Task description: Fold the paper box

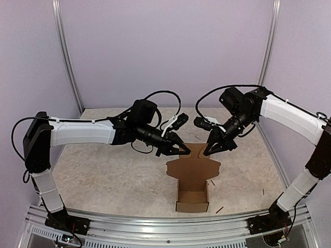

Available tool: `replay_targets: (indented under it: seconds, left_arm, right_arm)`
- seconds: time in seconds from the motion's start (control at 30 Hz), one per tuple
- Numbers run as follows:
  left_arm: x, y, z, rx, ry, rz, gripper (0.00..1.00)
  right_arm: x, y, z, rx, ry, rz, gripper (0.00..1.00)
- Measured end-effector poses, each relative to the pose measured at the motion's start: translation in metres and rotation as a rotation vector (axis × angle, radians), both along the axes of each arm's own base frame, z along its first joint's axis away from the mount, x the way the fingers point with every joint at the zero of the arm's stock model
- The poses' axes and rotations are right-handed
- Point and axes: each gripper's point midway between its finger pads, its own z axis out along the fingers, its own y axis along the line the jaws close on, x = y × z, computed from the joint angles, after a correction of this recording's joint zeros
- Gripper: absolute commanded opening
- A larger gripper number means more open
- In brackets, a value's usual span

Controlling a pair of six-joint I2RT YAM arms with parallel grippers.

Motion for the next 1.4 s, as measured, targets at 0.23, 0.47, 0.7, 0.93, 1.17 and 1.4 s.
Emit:
replay_targets:
  seconds: [0.23,0.47,0.7,0.93,1.17,1.4]
  left_arm:
    - [-0.005,0.009,-0.001,-0.004,-0.066,0.02,0.0]
    - [-0.014,0.038,0.014,-0.032,-0.131,0.074,0.0]
    - [0.002,0.053,0.032,-0.104,-0.139,0.159,0.0]
    - [0.022,0.061,0.048,-0.172,-0.097,0.222,0.0]
    - [0.037,0.067,0.059,-0.217,-0.068,0.277,0.0]
    - [0.047,0.069,0.061,-0.219,-0.057,0.335,0.0]
  right_arm:
    - [0.009,-0.012,0.012,0.061,-0.004,-0.03,0.36]
    - [0.029,-0.046,0.006,0.097,-0.002,-0.157,0.58]
    - [0.035,-0.033,-0.007,0.152,0.036,-0.156,0.72]
    - [0.035,-0.008,-0.003,0.205,0.004,-0.096,0.6]
    - [0.05,0.016,-0.014,0.2,0.046,-0.123,0.27]
    - [0.078,0.022,-0.015,0.187,0.015,-0.231,0.28]
